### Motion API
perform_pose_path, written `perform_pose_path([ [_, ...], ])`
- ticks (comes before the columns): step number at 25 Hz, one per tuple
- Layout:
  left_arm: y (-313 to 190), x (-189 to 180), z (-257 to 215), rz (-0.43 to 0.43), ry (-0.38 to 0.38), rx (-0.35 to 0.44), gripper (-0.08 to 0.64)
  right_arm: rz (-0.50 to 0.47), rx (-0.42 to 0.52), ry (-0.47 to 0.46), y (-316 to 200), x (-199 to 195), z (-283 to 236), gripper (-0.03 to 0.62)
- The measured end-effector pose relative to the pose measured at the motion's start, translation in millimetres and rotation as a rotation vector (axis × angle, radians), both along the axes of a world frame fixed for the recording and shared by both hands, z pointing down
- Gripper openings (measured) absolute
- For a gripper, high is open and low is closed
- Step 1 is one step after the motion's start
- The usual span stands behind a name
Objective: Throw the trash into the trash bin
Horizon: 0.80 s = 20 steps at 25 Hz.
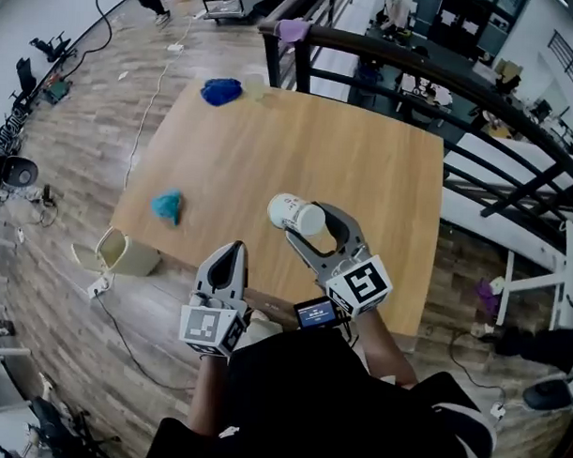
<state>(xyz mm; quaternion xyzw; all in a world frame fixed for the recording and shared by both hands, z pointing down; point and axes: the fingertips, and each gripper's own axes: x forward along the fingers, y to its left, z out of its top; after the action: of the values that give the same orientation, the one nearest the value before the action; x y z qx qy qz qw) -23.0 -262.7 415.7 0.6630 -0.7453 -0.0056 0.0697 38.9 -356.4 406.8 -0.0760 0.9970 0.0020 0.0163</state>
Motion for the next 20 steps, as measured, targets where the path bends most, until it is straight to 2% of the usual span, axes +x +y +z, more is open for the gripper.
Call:
perform_pose_path([
  [3,44,-42,-8,-0.102,-0.001,-0.007,-0.002,-0.130,0.012,-0.004,45,-49,-7,0.265],
  [7,98,-109,-7,-0.230,0.000,0.019,-0.002,-0.231,0.037,0.031,91,-113,-9,0.265],
  [11,144,-140,0,-0.285,0.015,0.033,-0.002,-0.288,0.035,0.050,134,-158,-5,0.265],
  [14,196,-180,-1,-0.347,0.030,0.026,-0.002,-0.374,0.029,0.035,198,-205,-9,0.265],
  [17,254,-226,3,-0.422,0.010,0.019,-0.002,-0.478,0.043,0.024,265,-256,-11,0.265],
  [20,310,-260,0,-0.473,0.001,0.026,-0.002,-0.542,0.031,0.015,320,-298,-11,0.265],
])
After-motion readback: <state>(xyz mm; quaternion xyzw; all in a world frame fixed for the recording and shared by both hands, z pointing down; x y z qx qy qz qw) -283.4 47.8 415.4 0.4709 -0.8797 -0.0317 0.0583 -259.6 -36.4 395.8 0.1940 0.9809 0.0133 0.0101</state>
